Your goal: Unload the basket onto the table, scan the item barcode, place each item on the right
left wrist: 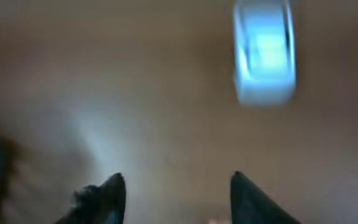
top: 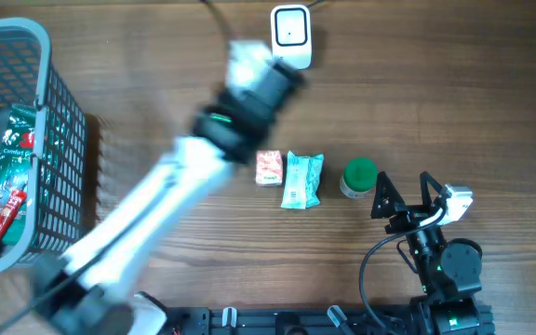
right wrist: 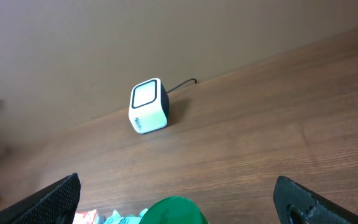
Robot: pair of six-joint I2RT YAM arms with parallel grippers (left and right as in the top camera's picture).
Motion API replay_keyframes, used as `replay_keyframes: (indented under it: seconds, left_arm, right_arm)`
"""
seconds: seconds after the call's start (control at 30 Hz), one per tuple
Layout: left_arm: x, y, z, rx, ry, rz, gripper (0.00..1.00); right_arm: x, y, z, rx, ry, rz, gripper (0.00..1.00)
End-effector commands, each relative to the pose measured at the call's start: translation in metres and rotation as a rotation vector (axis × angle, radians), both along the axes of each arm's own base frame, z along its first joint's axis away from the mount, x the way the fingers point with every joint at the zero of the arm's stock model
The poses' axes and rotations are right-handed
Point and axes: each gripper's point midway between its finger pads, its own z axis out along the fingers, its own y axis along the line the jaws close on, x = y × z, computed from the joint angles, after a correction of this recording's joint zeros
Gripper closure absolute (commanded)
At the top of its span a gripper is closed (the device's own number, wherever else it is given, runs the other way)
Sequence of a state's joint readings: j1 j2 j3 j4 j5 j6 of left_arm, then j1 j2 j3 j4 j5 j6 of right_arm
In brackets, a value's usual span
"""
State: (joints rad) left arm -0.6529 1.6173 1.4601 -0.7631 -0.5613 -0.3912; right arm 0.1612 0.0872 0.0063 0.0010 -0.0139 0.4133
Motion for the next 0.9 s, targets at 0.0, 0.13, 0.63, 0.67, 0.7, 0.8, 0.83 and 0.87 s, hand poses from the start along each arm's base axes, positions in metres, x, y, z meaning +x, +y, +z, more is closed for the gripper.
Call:
replay_keyframes:
  seconds: [0.0,0.13,0.63,0.67,0.7,0.8,0.83,0.87]
  left_arm:
    - [0.018,0.121,0.123,-0.112,-0.259,0.247,0.45]
    - [0.002,0.233,0.161,-0.133,-0.365,0.506,0.44]
    - [-0.118,0.454,0.023,-0.391,-0.140,1.459,0.00]
    - [-0.122,0.458,0.012,-0.399,-0.122,1.493,0.00]
    - [-0.129,0.463,-0.005,-0.408,-0.086,1.541,0.00]
    - [-0.142,0.471,-0.043,-0.426,-0.009,1.639,0.03]
    - [-0.147,0.473,-0.058,-0.435,0.016,1.678,0.12]
    - [-0.151,0.474,-0.069,-0.445,0.032,1.713,0.17]
  right_arm:
    - [0.000,-0.001,0.000,-0.018,-0.005,-0.008,0.00]
    - [0.000,-0.001,0.000,-0.018,-0.005,-0.008,0.00]
    - [0.000,-0.001,0.000,-0.018,-0.005,-0.008,0.00]
    - [0.000,-0.001,0.000,-0.019,-0.005,-0.008,0.00]
    - [0.000,-0.001,0.000,-0.018,-0.005,-0.008,0.00]
    - [0.000,-0.001,0.000,-0.018,-0.005,-0.008,0.00]
    - [0.000,-0.001,0.000,-0.018,-0.005,-0.008,0.00]
    - [0.000,-0.001,0.000,-0.019,-0.005,-0.008,0.00]
